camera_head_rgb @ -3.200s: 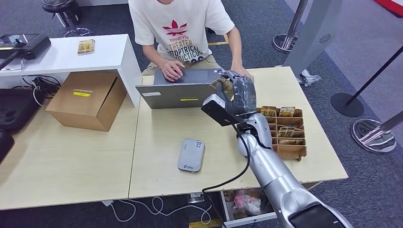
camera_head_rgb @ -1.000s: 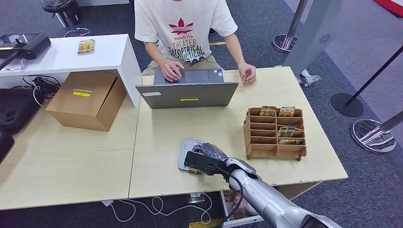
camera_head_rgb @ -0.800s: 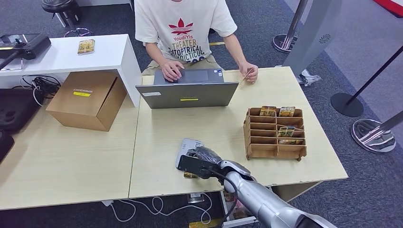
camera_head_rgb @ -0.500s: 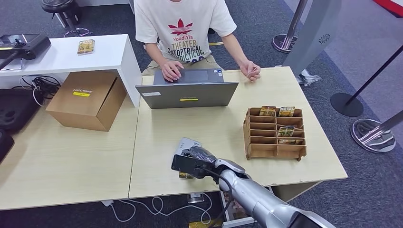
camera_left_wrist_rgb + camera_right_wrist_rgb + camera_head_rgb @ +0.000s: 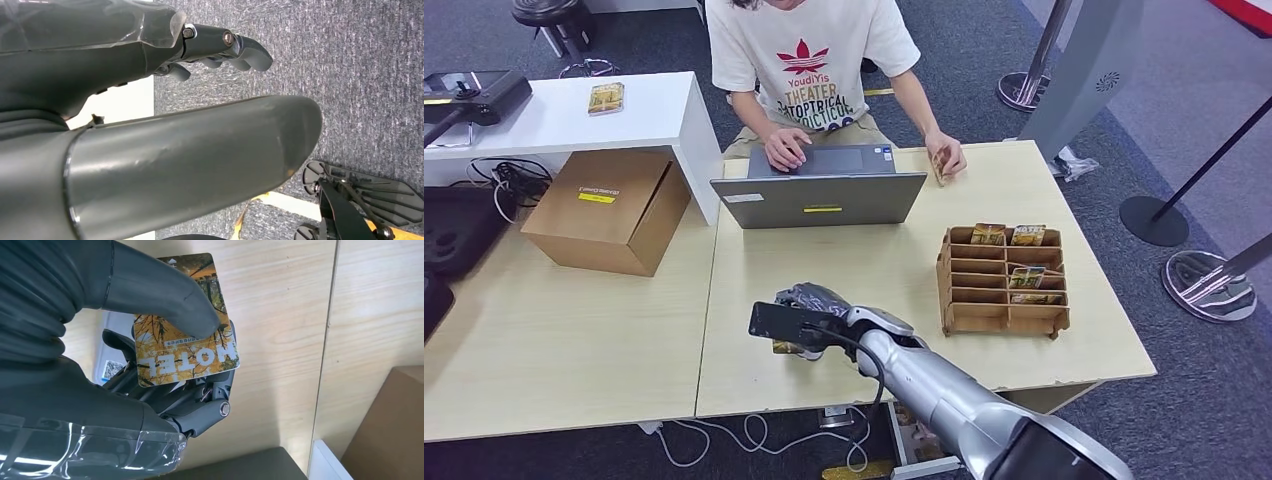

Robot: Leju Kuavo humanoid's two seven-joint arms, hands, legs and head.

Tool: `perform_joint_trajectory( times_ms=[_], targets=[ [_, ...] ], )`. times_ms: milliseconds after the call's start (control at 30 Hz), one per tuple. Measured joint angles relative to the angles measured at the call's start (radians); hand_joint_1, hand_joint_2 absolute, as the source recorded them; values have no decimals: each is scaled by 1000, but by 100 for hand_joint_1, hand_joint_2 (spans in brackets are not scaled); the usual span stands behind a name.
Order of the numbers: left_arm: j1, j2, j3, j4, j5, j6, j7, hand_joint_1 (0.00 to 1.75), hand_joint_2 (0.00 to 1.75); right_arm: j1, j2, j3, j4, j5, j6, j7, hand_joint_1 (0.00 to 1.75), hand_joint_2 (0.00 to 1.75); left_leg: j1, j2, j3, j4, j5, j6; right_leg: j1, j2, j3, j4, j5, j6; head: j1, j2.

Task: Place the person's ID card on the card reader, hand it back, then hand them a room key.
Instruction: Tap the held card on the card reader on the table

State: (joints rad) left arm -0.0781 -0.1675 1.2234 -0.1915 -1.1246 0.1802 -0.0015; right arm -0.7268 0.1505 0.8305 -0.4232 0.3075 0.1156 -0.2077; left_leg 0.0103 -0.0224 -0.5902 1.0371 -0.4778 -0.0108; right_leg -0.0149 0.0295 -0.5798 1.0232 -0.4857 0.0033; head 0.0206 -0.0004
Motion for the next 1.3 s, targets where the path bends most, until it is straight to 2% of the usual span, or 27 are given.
perform_joint_trajectory(
  times_ms=[333, 1300],
  targets=[
    [0, 3, 0, 0, -1, -8, 2, 0, 0, -28, 11, 9, 30, 4, -1, 37, 175, 175, 0, 0, 0, 0, 0, 0, 0, 0, 0, 0, 0, 0, 0, 0],
    [0, 5, -2, 0, -18, -13, 12, 0, 0, -4, 11, 39, 115, 0, -29, 94, 175, 175, 0, 0, 0, 0, 0, 0, 0, 0, 0, 0, 0, 0, 0, 0]
  ],
)
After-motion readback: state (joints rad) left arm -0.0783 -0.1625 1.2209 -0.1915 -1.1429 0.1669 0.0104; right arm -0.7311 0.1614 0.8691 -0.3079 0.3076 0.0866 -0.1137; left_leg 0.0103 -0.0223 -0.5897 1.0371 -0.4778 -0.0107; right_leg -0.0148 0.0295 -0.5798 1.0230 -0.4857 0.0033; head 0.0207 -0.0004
